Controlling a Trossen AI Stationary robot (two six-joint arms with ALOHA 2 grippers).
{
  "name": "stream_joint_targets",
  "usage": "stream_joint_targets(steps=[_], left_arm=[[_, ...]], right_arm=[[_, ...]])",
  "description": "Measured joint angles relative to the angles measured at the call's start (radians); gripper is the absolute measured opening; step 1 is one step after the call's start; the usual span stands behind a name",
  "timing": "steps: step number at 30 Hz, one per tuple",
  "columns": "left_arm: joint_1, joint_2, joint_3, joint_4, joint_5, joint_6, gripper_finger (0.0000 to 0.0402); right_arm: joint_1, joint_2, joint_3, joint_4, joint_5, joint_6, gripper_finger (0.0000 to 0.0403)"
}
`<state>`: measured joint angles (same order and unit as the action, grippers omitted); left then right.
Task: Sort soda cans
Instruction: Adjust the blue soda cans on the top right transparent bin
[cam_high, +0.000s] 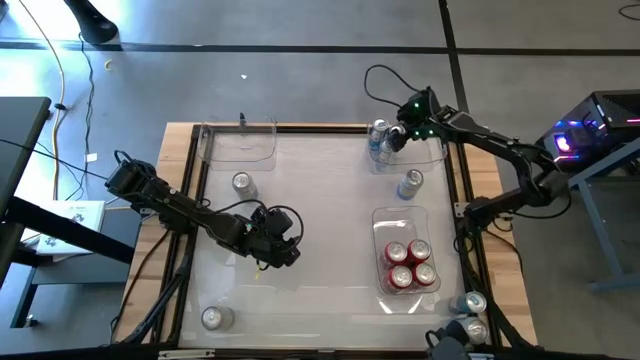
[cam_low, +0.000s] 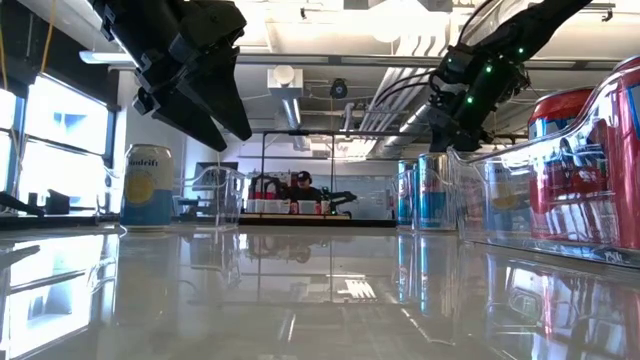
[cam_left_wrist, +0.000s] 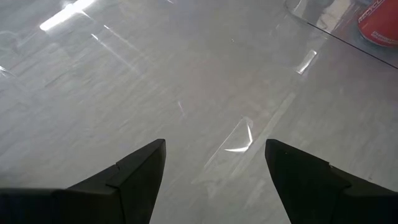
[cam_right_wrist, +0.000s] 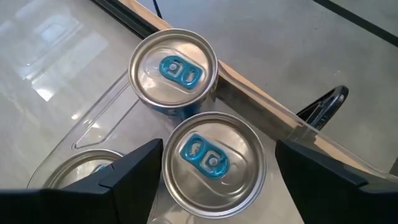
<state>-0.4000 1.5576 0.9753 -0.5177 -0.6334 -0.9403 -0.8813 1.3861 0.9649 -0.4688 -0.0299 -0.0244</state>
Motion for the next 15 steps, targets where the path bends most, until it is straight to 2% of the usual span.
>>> stream_joint_targets(steps=[4, 11, 15], left_arm=[[0.0, 0.0, 0.0, 0.0, 0.0, 0.0, 0.0268], [0.0, 0.0, 0.0, 0.0, 0.0, 0.0, 0.0268], [0.0, 0.0, 0.0, 0.0, 0.001, 0.0, 0.0268]], right_arm=[[-0.013, 0.008, 0.0, -0.003, -0.008, 0.002, 0.0289], [-0.021, 0.025, 0.0, -0.003, -0.014, -0.006, 0.023], [-0.021, 0.025, -0.001, 0.006, 0.002, -0.002, 0.0224]])
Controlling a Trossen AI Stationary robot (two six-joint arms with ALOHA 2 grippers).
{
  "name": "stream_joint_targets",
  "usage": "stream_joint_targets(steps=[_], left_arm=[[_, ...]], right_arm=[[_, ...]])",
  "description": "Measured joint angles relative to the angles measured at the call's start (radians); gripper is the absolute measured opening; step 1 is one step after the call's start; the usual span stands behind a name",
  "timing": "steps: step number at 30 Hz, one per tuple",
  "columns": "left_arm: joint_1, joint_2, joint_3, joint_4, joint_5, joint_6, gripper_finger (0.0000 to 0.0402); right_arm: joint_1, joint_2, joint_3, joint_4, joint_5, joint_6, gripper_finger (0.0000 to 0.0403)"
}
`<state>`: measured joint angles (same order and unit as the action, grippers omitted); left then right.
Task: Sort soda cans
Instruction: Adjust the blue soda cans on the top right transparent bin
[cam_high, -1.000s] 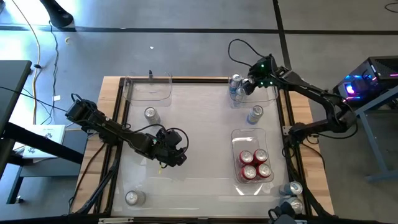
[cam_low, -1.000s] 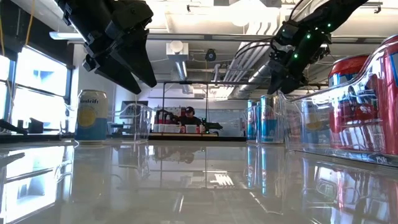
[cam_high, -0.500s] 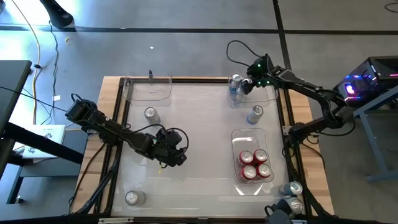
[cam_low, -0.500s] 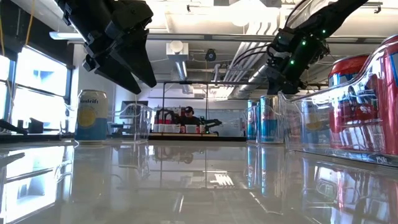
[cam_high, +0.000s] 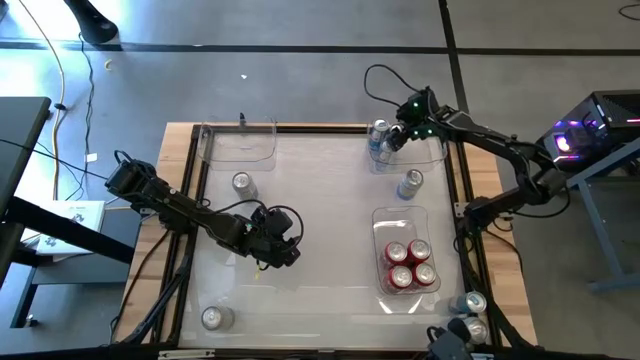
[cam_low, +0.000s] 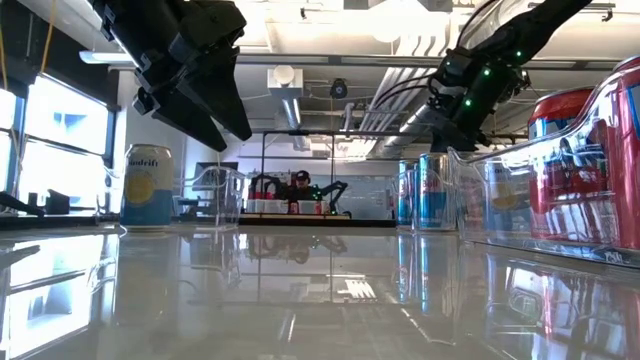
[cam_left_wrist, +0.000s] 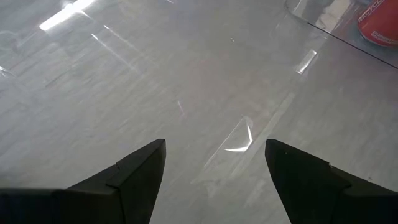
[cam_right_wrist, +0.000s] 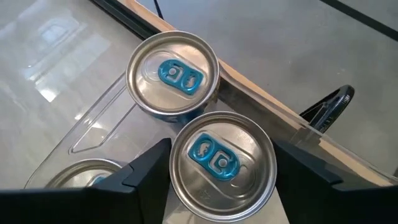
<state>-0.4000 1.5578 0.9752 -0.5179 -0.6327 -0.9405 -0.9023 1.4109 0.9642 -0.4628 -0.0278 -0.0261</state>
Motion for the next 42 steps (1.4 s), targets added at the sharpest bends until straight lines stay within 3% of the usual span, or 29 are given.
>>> stream_joint_targets(steps=[15, 36, 42], left_arm=[[0.0, 0.0, 0.0, 0.0, 0.001, 0.0, 0.0268], [0.0, 0.0, 0.0, 0.0, 0.001, 0.0, 0.0268], [0.0, 0.0, 0.0, 0.0, 0.001, 0.0, 0.0268]], right_arm=[[-0.002, 0.004, -0.005, 0.078, 0.13, 0.025, 0.0224], [-0.002, 0.005, -0.006, 0.121, 0.046, 0.019, 0.0253], [-0.001, 0.002, -0.002, 0.109, 0.026, -0.008, 0.0292]])
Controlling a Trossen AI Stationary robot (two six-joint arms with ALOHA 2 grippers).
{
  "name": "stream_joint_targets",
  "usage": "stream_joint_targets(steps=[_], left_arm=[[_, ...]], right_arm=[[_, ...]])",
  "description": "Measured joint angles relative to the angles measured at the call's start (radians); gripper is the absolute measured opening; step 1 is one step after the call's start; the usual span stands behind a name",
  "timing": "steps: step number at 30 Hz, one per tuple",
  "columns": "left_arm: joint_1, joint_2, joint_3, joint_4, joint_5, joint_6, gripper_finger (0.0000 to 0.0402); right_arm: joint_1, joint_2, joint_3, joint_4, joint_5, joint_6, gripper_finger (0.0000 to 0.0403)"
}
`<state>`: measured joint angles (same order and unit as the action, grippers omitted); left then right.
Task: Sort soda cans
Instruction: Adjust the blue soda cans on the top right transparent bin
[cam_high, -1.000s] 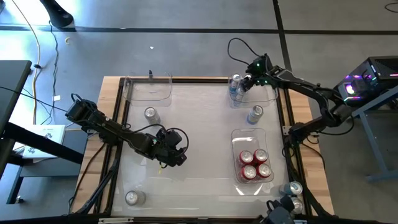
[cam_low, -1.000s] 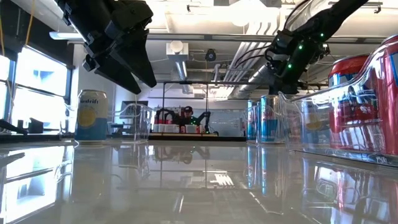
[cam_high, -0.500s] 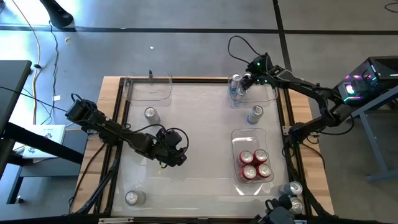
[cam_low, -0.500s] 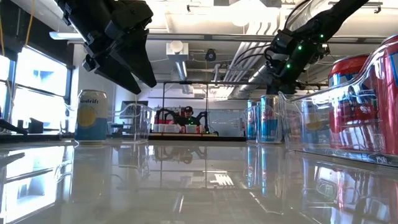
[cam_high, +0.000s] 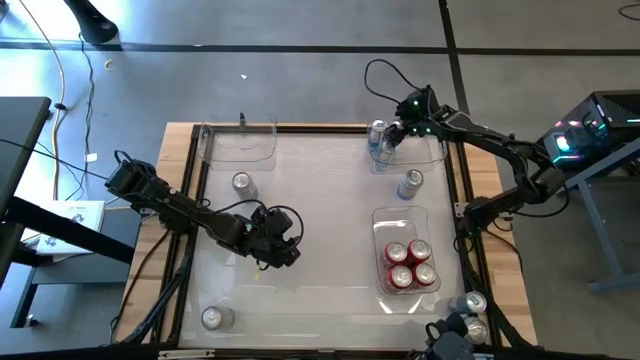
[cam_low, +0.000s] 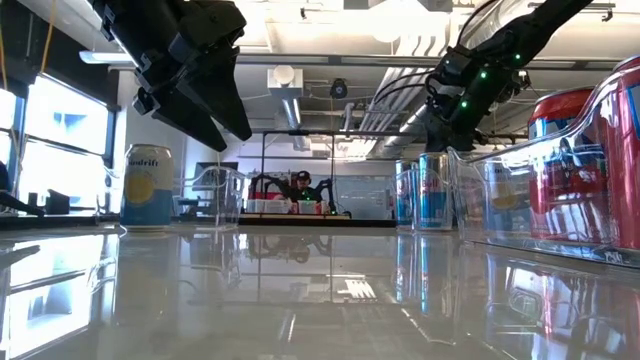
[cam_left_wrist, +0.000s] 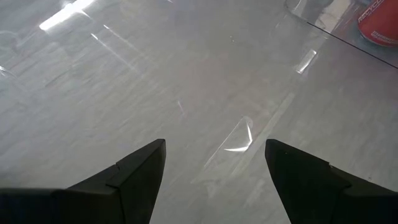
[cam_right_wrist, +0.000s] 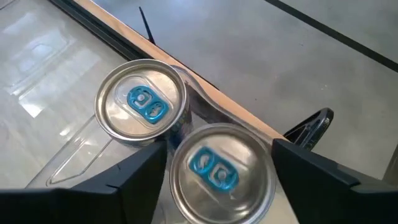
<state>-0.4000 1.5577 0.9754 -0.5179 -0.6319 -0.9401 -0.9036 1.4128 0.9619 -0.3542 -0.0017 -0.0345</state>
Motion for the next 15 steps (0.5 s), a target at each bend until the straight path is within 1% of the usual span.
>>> stream_joint_targets(steps=[3, 8, 15], left_arm=[[0.0, 0.0, 0.0, 0.0, 0.0, 0.0, 0.0268], [0.0, 0.0, 0.0, 0.0, 0.0, -0.001, 0.0268], [0.0, 0.0, 0.0, 0.0, 0.0, -0.001, 0.0268]], right_arm=[[-0.002, 0.0, 0.0, 0.001, 0.0, 0.007, 0.0311], [-0.002, -0.008, 0.0, -0.002, 0.001, 0.004, 0.0316], [-0.002, -0.105, 0.0, -0.039, 0.019, 0.016, 0.0316]])
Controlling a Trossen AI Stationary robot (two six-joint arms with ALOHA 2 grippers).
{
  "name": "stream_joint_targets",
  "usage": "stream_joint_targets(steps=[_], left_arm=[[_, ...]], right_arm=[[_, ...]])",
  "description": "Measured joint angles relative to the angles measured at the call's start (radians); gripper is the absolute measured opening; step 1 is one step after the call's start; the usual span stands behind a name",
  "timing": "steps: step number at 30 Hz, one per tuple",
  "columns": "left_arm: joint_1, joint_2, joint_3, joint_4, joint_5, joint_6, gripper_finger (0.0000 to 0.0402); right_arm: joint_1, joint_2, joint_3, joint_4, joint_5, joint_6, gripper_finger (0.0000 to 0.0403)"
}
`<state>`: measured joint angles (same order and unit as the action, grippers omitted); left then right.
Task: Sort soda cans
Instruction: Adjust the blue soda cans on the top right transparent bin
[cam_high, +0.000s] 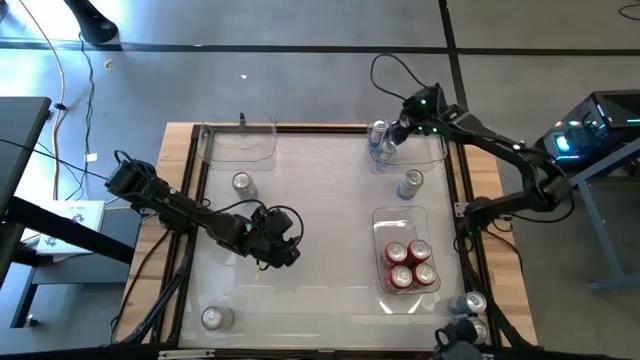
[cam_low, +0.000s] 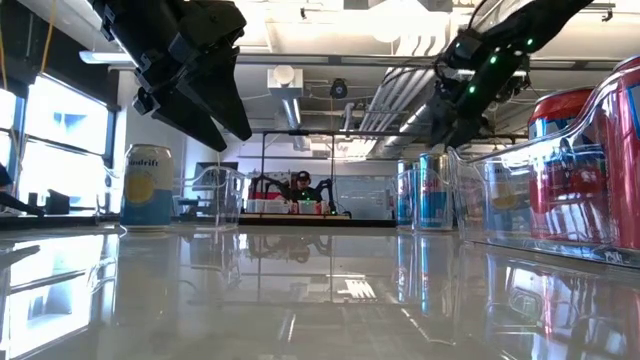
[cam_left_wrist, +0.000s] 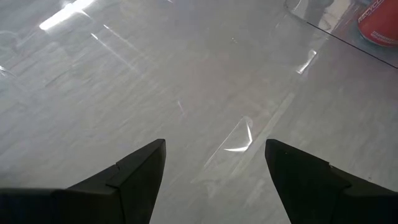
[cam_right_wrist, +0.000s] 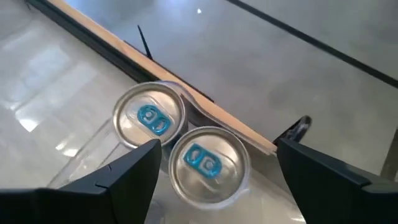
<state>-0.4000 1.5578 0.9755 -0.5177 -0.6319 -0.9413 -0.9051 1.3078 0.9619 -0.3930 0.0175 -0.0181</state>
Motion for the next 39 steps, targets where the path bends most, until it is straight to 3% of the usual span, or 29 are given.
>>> stream_joint_targets(steps=[8, 14, 26, 39], left_arm=[[0.0, 0.0, 0.0, 0.011, -0.005, 0.0, 0.0268], [0.0, 0.0, 0.0, 0.012, -0.006, 0.001, 0.0268], [-0.014, 0.0, 0.0, 0.015, -0.015, 0.001, 0.0268], [-0.015, 0.0, 0.0, 0.025, -0.027, 0.001, 0.0268]], right_arm=[[0.059, -0.099, 0.001, -0.114, -0.15, 0.071, 0.0316], [0.152, -0.082, -0.03, -0.142, -0.031, 0.119, 0.0316], [0.233, -0.07, -0.08, -0.074, 0.009, 0.201, 0.0316], [0.279, 0.028, -0.081, -0.043, 0.058, 0.194, 0.0309]])
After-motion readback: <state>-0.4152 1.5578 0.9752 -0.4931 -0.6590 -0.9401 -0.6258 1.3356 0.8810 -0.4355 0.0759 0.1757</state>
